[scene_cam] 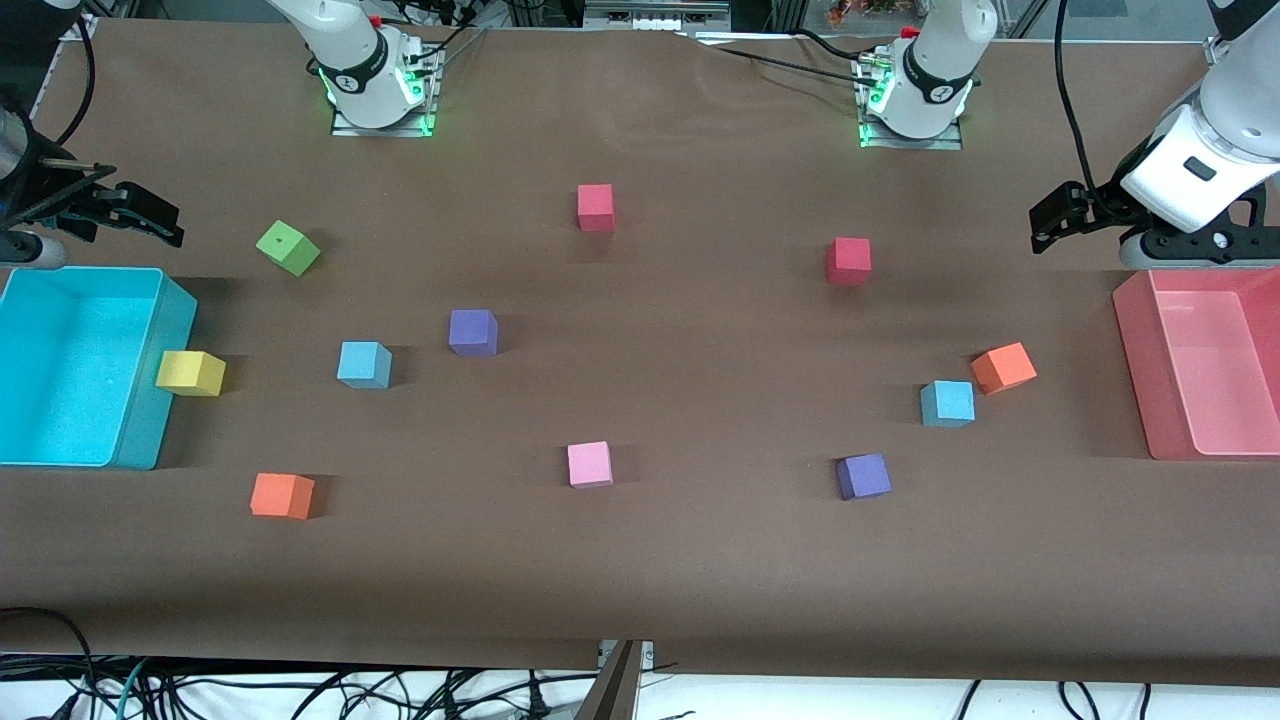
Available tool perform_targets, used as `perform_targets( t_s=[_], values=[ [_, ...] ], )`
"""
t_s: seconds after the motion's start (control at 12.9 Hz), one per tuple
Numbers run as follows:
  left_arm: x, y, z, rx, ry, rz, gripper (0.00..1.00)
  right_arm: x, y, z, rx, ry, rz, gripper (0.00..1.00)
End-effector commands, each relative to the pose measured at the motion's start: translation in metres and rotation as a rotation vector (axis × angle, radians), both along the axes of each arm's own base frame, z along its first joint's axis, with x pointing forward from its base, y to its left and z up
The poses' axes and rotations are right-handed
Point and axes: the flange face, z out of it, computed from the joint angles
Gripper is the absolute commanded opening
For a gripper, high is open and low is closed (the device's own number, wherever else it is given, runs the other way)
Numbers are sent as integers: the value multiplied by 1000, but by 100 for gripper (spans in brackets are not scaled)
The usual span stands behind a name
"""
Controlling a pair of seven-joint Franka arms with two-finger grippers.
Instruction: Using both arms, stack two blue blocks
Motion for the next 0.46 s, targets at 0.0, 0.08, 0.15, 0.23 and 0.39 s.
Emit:
perform_targets(
  t_s=[0.0, 0.08, 0.15, 0.23, 0.39],
  values=[
    [-5, 2, 1, 2, -7, -18, 100, -1, 0, 3, 2, 6, 8, 100],
    [-6, 2, -1, 3, 0, -18, 100, -1, 0, 3, 2, 6, 8, 100],
    [-5, 3, -2, 2, 0, -18, 100, -1, 0, 3, 2, 6, 8, 100],
    [-5, 3, -2, 2, -1, -18, 100, -1, 0, 3, 2, 6, 8, 100],
    [-5, 2, -2, 2, 0, -18, 100, -1, 0, 3, 2, 6, 8, 100]
  ],
)
